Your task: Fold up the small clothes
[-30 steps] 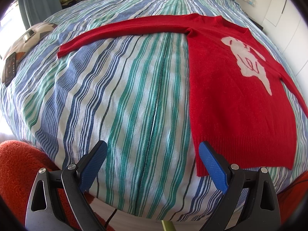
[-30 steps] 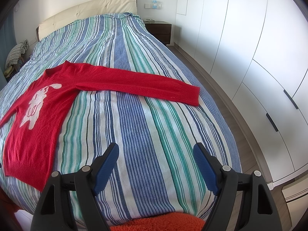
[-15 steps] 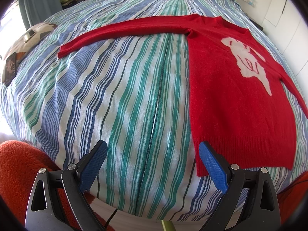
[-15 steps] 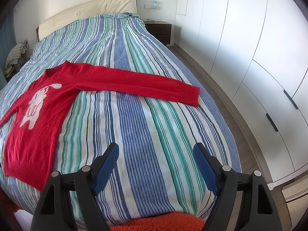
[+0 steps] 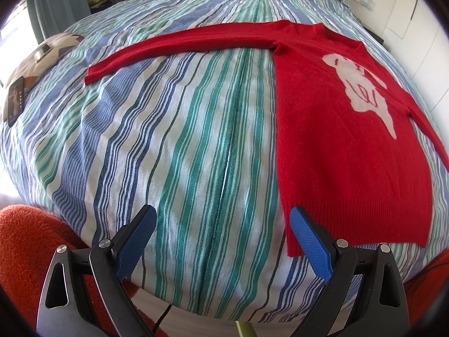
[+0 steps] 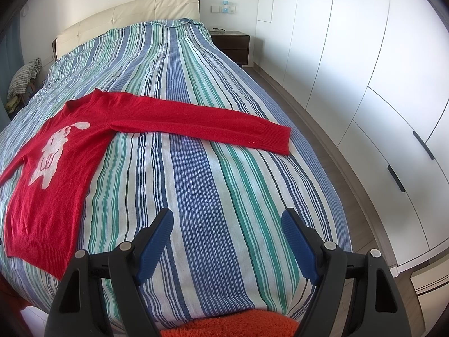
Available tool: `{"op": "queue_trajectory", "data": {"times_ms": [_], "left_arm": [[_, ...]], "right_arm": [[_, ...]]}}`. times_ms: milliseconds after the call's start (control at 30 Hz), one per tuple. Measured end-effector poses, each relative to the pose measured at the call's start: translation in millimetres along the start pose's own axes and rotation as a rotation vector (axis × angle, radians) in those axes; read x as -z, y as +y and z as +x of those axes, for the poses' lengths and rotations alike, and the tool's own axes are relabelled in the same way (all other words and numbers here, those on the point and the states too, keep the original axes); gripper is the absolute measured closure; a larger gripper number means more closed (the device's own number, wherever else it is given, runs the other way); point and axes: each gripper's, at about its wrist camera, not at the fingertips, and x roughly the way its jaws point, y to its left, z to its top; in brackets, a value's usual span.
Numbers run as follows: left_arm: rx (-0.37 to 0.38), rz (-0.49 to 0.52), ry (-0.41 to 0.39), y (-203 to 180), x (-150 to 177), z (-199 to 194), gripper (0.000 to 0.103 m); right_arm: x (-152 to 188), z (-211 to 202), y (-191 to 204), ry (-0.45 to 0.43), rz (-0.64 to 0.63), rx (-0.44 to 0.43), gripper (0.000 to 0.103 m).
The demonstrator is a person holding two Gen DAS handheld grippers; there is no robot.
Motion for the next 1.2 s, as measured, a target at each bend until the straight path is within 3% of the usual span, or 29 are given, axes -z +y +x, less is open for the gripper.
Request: {"op": "queue_trajectory", "data": {"times_ms": [1200], "left_arm": [[-0.003,0.003,0.000,-0.8,4.3,2.7,0.006]], "right_arm": [[-2.1,0.0,-1.7,-0.003,0.003,-0.001,0.024]]}}
